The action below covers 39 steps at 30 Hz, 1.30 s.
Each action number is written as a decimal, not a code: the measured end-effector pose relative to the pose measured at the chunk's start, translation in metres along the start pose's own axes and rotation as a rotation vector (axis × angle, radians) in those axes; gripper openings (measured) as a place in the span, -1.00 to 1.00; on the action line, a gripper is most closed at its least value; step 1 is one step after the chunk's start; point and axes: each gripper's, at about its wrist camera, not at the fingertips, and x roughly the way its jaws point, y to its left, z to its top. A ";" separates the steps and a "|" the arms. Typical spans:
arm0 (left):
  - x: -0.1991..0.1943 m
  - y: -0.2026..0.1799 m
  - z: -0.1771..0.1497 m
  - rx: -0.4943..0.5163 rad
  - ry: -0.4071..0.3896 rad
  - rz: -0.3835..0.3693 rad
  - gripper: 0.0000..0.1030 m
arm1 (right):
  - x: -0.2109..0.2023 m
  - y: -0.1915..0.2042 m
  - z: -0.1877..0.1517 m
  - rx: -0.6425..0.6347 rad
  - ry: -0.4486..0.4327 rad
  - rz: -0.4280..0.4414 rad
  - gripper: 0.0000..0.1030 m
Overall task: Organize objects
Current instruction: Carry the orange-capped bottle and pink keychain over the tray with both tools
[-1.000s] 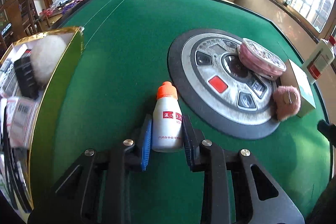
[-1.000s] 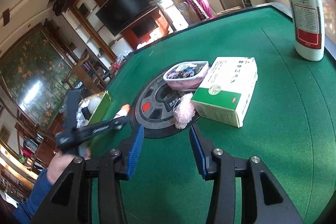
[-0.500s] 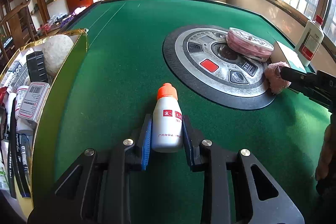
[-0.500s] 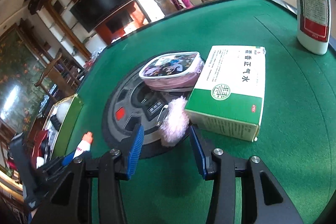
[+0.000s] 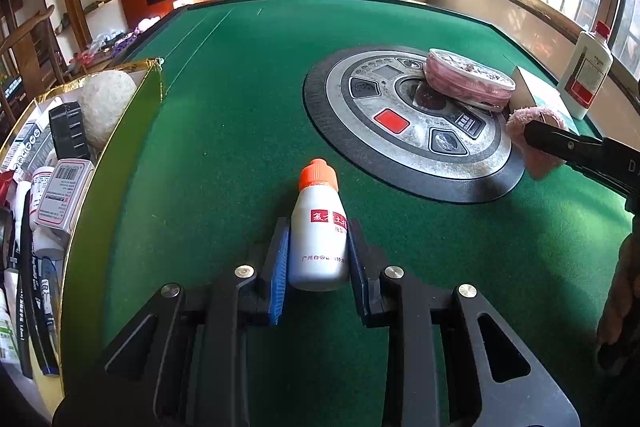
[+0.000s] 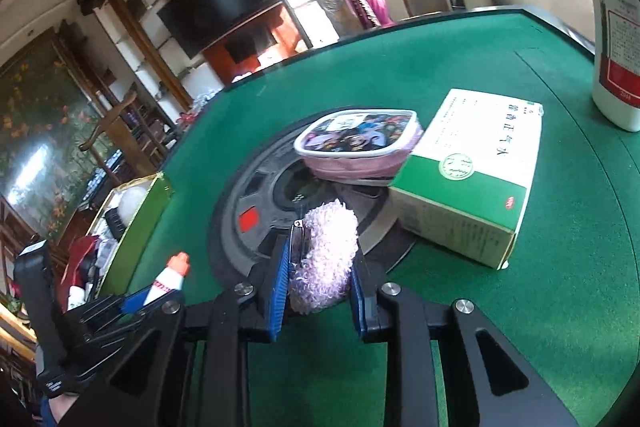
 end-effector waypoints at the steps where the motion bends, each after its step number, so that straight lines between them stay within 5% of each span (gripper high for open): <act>1: -0.001 0.000 0.000 0.001 -0.006 0.002 -0.49 | 0.000 0.003 -0.002 -0.003 0.005 0.010 -0.50; 22: -0.049 0.009 -0.008 -0.026 -0.212 0.080 -0.49 | -0.005 0.070 -0.026 -0.099 0.013 0.117 -0.50; 39: -0.114 0.066 -0.035 -0.176 -0.319 0.059 -0.49 | -0.013 0.112 -0.047 -0.122 -0.002 0.195 -0.48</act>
